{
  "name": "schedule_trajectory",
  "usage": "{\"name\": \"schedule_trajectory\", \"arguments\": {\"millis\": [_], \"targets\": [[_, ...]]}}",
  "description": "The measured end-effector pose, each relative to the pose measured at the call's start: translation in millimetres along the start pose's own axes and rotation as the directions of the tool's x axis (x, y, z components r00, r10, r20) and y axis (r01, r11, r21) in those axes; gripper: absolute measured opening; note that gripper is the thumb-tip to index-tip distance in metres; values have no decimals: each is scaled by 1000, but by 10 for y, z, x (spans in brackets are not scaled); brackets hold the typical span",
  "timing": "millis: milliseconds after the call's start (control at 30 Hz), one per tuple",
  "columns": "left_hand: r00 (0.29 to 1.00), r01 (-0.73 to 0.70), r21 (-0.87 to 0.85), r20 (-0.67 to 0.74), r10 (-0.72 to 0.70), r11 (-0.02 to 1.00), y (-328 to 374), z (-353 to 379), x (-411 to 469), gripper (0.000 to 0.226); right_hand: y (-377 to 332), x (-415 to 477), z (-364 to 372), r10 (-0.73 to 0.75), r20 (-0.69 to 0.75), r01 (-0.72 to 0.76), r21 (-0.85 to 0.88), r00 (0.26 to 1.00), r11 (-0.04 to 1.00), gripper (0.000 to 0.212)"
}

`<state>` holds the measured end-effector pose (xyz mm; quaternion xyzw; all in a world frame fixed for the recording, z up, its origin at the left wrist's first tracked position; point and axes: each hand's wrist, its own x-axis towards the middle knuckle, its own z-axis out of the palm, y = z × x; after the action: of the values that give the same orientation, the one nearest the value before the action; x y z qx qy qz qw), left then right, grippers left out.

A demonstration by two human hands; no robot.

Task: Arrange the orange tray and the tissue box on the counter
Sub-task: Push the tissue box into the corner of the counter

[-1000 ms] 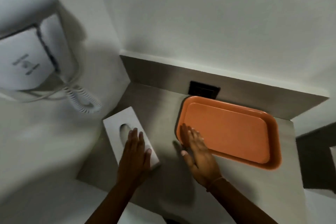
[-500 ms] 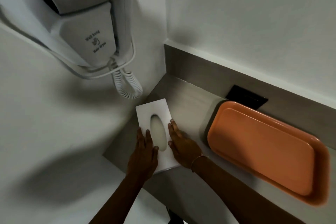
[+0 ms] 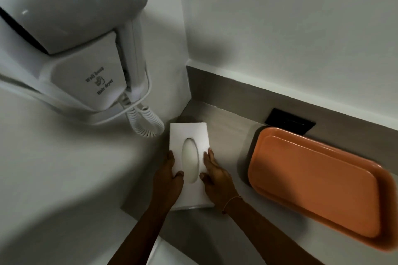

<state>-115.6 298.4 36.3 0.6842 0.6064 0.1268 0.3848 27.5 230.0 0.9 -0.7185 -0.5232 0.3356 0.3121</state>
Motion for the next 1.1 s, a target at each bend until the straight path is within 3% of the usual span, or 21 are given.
{"name": "schedule_trajectory", "arguments": {"millis": [100, 300, 533, 767, 900, 1000, 1100], "targets": [[999, -34, -42, 39, 36, 999, 198, -105, 313, 70, -80, 211, -74, 51, -77, -43, 94, 996, 995, 64], [983, -140, -37, 114, 144, 989, 390, -228, 959, 65, -255, 629, -56, 119, -245, -90, 126, 962, 988, 64], [960, -186, 61, 222, 168, 981, 316, -196, 1449, 61, -282, 854, 127, 205, -292, -163, 162, 934, 973, 60], [979, -124, 36, 167, 117, 992, 293, -116, 1633, 56, -275, 918, 208, 194, -312, -145, 174, 930, 974, 58], [973, -205, 112, 129, 190, 972, 330, -29, 1429, 58, -196, 881, 167, 131, -264, -103, 116, 956, 988, 57], [950, -304, 191, -12, 312, 933, 196, 23, 983, 56, -50, 685, 105, -14, -182, -4, -103, 983, 995, 58], [954, -224, 166, -163, 251, 960, -223, 154, 426, 58, 125, 326, 96, -208, -62, 177, -325, 976, 929, 60]]}}
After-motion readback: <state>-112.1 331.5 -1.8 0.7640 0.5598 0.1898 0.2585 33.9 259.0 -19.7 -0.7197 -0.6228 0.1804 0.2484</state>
